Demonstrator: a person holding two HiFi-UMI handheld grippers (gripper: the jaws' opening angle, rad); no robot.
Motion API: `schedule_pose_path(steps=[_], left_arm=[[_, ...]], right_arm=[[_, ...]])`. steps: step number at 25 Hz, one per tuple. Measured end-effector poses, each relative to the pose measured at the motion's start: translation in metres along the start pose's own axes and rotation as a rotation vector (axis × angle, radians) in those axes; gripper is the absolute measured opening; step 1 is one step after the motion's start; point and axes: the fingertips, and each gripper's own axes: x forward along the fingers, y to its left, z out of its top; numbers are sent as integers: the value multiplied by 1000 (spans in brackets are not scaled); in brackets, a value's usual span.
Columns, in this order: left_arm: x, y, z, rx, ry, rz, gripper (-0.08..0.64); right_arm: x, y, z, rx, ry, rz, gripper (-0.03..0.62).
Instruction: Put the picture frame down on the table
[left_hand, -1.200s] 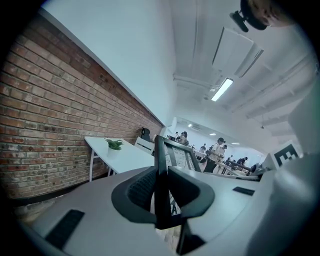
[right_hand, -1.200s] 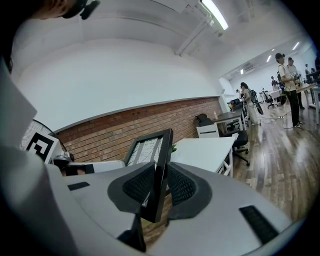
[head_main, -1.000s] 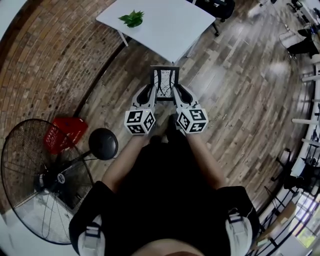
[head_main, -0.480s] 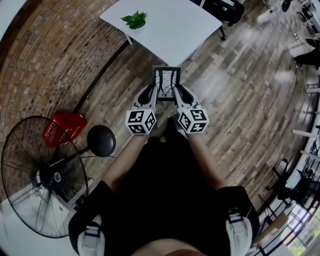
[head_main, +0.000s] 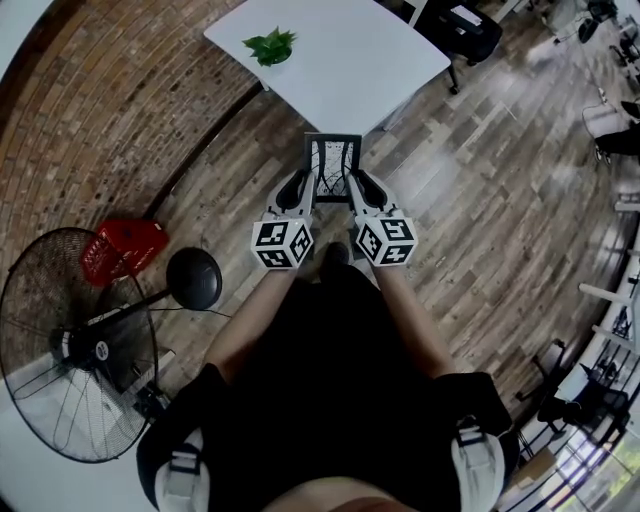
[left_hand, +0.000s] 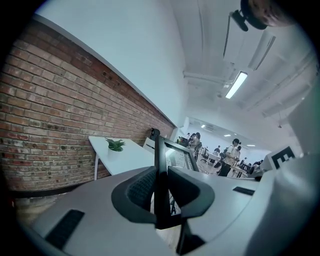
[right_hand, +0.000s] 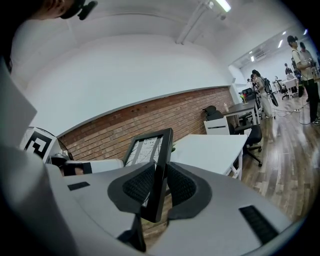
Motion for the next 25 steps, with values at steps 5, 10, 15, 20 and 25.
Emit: schedule_pose_path(steps=[5, 10, 15, 20, 25], left_arm=[[11, -6, 0, -3, -15, 26, 80], [15, -8, 1, -3, -25, 39, 80], [15, -11, 3, 0, -33, 32, 80], [20, -8, -2, -13, -25, 8, 80], [30, -3, 6, -7, -37, -5, 80]], right_arm=[[4, -13, 4, 1, 7, 28, 72], [6, -17, 5, 4, 10, 43, 72], [6, -20, 5, 12, 6, 43, 72], [9, -23, 3, -4, 14, 25, 72], [20, -26, 9, -14, 6, 14, 71]])
